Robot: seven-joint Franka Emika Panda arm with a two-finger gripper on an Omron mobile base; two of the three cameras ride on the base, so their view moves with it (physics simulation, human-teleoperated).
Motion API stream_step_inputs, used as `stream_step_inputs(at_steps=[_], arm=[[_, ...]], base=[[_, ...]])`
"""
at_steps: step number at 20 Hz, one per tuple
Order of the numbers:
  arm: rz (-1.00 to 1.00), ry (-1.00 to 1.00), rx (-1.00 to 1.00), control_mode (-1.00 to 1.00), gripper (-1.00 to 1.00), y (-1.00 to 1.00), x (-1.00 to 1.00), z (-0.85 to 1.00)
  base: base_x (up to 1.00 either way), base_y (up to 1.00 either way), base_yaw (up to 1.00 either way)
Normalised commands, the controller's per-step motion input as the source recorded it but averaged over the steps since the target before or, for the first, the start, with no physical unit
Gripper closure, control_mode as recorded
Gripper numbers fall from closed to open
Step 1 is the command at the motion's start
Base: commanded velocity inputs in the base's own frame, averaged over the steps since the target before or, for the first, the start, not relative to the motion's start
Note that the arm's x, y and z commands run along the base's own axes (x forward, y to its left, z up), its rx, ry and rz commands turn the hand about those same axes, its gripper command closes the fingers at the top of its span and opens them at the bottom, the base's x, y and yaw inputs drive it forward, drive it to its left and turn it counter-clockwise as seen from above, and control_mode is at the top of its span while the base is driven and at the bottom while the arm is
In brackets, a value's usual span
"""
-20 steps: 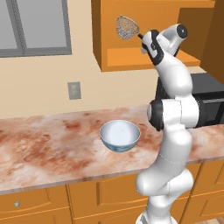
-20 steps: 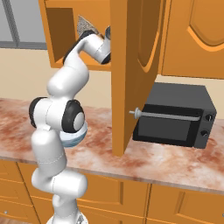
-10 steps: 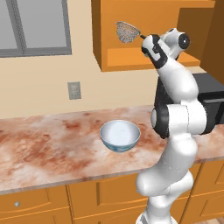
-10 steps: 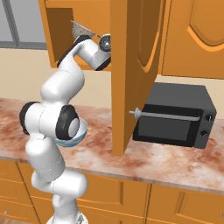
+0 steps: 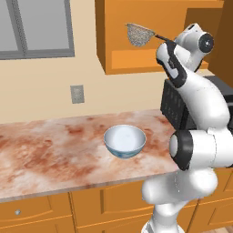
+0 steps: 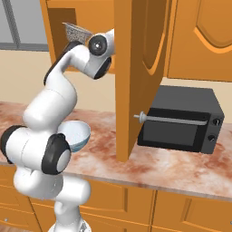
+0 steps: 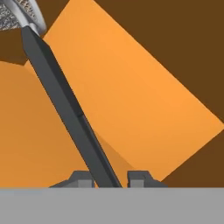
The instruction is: Open the cabinet and setup a tea strainer by placing it in the bowl upright.
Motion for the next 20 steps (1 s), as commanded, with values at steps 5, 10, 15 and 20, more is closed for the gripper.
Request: stream_step_inputs(at_steps=[5, 10, 15, 20], arm=[[-0.11, 0.0, -0.1, -1.0, 1.0, 0.32, -1.0, 0.07], [-0.08, 0.0, -0.14, -1.0, 1.0, 0.26, -1.0, -0.03], [0.0, -0.08, -0.18, -1.0, 1.0, 0.09, -0.81, -0.35], [0.03, -0.04, -0.22, -1.0, 1.0, 0.0, -0.2, -0.54]], base=[[0.0, 0.0, 0.0], [0.0, 0.0, 0.0], [0.0, 0.0, 0.0], [0.0, 0.0, 0.0]])
